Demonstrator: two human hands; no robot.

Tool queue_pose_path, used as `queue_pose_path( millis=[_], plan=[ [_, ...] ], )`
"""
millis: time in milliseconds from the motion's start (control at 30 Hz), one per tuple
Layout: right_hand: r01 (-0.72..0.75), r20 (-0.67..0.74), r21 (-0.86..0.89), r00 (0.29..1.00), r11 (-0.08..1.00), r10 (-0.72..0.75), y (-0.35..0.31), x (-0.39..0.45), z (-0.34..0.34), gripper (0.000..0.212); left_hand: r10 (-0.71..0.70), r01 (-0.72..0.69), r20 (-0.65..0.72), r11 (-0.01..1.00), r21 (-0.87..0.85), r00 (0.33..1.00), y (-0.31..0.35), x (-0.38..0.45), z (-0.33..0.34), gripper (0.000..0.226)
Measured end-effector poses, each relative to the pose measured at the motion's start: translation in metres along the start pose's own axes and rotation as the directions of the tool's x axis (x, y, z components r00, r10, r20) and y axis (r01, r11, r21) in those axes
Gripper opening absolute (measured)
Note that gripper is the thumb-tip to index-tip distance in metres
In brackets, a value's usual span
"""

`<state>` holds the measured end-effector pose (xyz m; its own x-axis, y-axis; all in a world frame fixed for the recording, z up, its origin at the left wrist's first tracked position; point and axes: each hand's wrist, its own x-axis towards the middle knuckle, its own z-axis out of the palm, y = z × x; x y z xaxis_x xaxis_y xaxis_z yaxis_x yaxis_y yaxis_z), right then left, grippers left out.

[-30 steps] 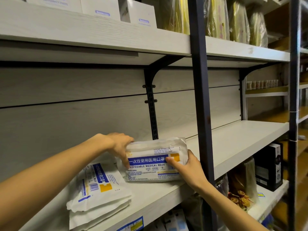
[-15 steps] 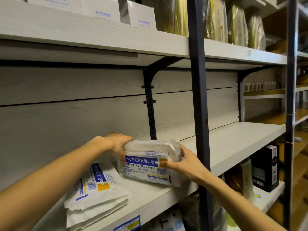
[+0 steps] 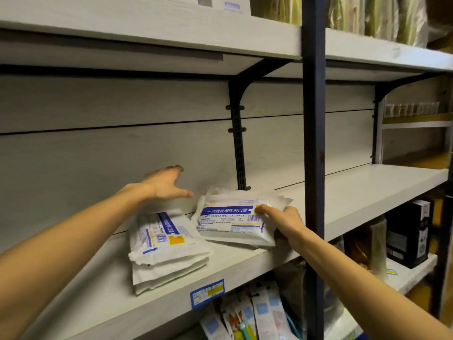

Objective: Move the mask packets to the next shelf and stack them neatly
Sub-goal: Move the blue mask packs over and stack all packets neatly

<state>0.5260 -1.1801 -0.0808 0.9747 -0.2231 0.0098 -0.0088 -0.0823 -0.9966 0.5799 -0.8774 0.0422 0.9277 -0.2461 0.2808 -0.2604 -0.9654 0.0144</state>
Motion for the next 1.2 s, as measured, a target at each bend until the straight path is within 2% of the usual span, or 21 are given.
queue_pose_path(
  millis=[133, 233, 333, 433, 467, 567, 667, 733, 900, 1100, 1133, 1200],
  plan=[
    [0.01, -0.013, -0.103, 1.0, 0.995, -0.012, -0.003, 0.008, 0.005, 0.063, -0.006, 0.005, -0.035, 1.0, -0.019, 0.999, -0.024, -0.016, -0.008, 0.073],
    [0.096, -0.082, -0.194, 0.99, 0.976, -0.114, 0.001, 0.007, 0.01, 0.065, 0.028, -0.028, 0.007, 0.998, -0.064, 1.0, -0.02, -0.024, -0.012, 0.065],
    [0.164, -0.152, -0.237, 0.967, 0.958, -0.203, 0.0, -0.003, 0.009, 0.074, 0.113, -0.11, 0.104, 0.993, -0.041, 0.988, 0.008, -0.03, -0.012, 0.071],
    [0.125, -0.179, -0.239, 0.969, 0.963, -0.17, -0.008, -0.009, 0.007, 0.091, 0.171, -0.194, 0.265, 0.979, 0.061, 0.949, 0.049, -0.031, -0.005, 0.087],
    [0.101, -0.178, -0.256, 0.973, 0.961, -0.149, -0.01, -0.01, 0.006, 0.088, 0.17, -0.203, 0.309, 0.976, 0.078, 0.936, 0.061, -0.029, 0.0, 0.093],
    [0.001, -0.097, -0.309, 0.995, 0.951, -0.033, -0.016, -0.005, 0.003, 0.06, 0.111, -0.149, 0.459, 0.988, 0.048, 0.881, 0.083, -0.019, 0.019, 0.107],
    [-0.043, -0.027, -0.375, 0.999, 0.926, 0.035, -0.027, -0.003, -0.001, 0.05, 0.056, -0.118, 0.552, 0.99, 0.077, 0.832, 0.092, -0.012, 0.033, 0.098],
    [-0.043, 0.011, -0.431, 0.999, 0.901, 0.053, -0.034, 0.002, -0.001, 0.053, 0.054, -0.13, 0.566, 0.987, 0.095, 0.823, 0.094, -0.009, 0.039, 0.09],
    [-0.159, 0.128, -0.528, 0.956, 0.834, 0.264, -0.052, 0.012, -0.001, 0.088, 0.133, -0.184, 0.563, 0.982, 0.034, 0.815, 0.091, -0.003, 0.044, 0.086],
    [-0.112, 0.258, -0.555, 0.919, 0.824, 0.298, -0.055, 0.022, -0.001, 0.051, 0.188, -0.23, 0.536, 0.973, 0.012, 0.823, 0.089, 0.003, 0.049, 0.091],
    [-0.113, 0.25, -0.556, 0.922, 0.823, 0.295, -0.054, 0.023, 0.0, 0.048, 0.185, -0.225, 0.543, 0.974, 0.008, 0.819, 0.089, 0.004, 0.048, 0.09],
    [-0.123, 0.211, -0.543, 0.937, 0.831, 0.277, -0.047, 0.028, 0.001, 0.055, 0.184, -0.214, 0.543, 0.977, -0.008, 0.819, 0.088, 0.008, 0.044, 0.088]
  ],
)
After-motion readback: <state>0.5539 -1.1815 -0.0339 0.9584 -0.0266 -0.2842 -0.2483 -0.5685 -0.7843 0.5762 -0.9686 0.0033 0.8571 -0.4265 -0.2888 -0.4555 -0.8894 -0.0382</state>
